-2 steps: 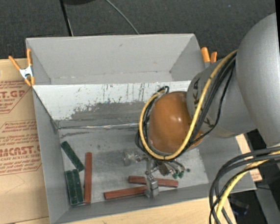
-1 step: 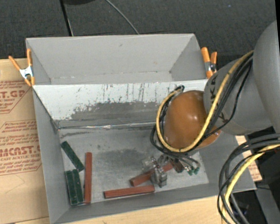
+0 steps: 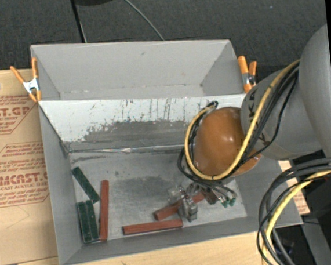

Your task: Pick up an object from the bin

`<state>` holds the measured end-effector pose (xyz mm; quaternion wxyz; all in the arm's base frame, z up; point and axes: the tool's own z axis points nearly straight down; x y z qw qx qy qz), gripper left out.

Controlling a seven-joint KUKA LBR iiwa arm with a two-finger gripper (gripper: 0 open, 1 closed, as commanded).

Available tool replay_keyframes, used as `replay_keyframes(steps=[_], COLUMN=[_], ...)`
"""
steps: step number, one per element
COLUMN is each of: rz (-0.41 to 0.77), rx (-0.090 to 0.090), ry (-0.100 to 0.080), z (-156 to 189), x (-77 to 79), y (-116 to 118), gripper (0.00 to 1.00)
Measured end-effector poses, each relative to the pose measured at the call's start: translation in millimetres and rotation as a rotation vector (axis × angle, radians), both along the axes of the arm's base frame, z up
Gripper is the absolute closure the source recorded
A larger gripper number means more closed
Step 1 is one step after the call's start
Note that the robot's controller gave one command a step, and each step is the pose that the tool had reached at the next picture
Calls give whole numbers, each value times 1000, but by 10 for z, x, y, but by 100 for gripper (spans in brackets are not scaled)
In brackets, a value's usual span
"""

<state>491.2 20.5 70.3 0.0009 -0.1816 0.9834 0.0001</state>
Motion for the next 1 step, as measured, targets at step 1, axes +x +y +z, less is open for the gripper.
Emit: replay_keyframes(steps=[1], rz=[-18], rx=[0], ry=[3], z=[2029], x=[177], y=[-80], gripper=[100])
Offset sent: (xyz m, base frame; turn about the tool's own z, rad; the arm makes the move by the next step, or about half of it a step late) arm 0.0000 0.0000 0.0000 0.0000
